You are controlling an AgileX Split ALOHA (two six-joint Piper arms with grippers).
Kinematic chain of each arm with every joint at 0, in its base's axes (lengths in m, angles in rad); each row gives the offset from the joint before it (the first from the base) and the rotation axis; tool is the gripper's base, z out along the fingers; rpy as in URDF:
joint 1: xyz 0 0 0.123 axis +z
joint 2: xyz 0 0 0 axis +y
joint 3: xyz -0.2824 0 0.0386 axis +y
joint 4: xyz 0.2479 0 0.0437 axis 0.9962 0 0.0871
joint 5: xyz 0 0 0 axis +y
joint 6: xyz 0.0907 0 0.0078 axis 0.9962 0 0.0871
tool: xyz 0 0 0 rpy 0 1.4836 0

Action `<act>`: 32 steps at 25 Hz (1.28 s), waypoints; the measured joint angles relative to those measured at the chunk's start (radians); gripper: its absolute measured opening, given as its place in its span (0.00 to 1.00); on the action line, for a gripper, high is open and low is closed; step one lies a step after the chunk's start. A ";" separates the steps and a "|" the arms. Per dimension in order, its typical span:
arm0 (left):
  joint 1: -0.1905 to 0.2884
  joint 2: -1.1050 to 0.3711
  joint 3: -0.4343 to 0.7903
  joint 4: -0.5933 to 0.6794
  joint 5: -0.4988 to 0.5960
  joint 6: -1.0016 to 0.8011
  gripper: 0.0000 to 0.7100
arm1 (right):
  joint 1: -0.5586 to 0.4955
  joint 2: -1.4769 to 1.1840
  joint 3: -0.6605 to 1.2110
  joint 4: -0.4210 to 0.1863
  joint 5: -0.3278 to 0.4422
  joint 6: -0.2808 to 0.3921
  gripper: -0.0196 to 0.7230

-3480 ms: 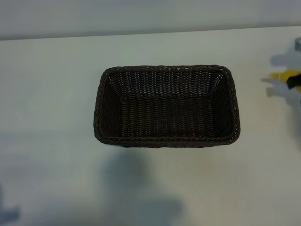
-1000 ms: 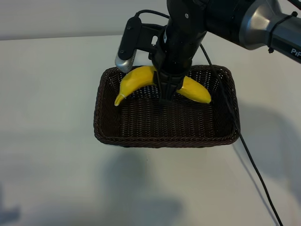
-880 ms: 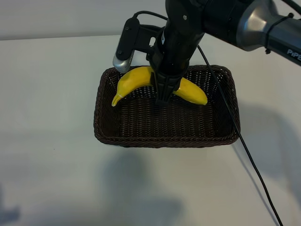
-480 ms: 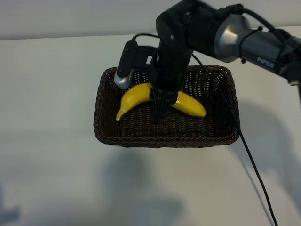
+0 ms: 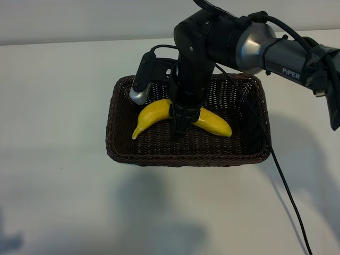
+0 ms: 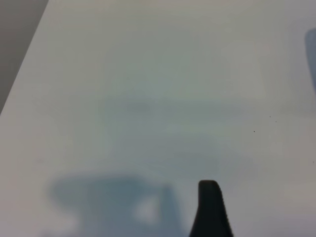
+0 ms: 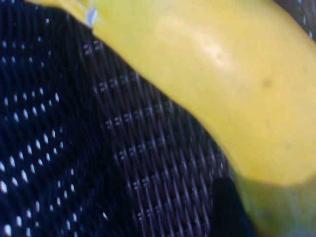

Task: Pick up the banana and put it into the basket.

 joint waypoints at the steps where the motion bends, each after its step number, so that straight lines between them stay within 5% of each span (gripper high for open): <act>1: 0.000 0.000 0.000 0.000 0.000 0.000 0.76 | 0.000 0.000 0.000 -0.002 0.001 0.007 0.64; 8: 0.000 0.000 0.000 0.001 0.000 0.003 0.76 | 0.000 0.000 0.000 -0.014 0.012 0.055 0.85; 24: 0.000 0.000 0.000 0.001 0.000 0.003 0.76 | -0.016 -0.095 -0.082 -0.014 0.161 0.174 0.82; 32: 0.000 0.000 0.000 0.001 0.000 0.002 0.76 | -0.137 -0.099 -0.141 -0.013 0.181 0.257 0.82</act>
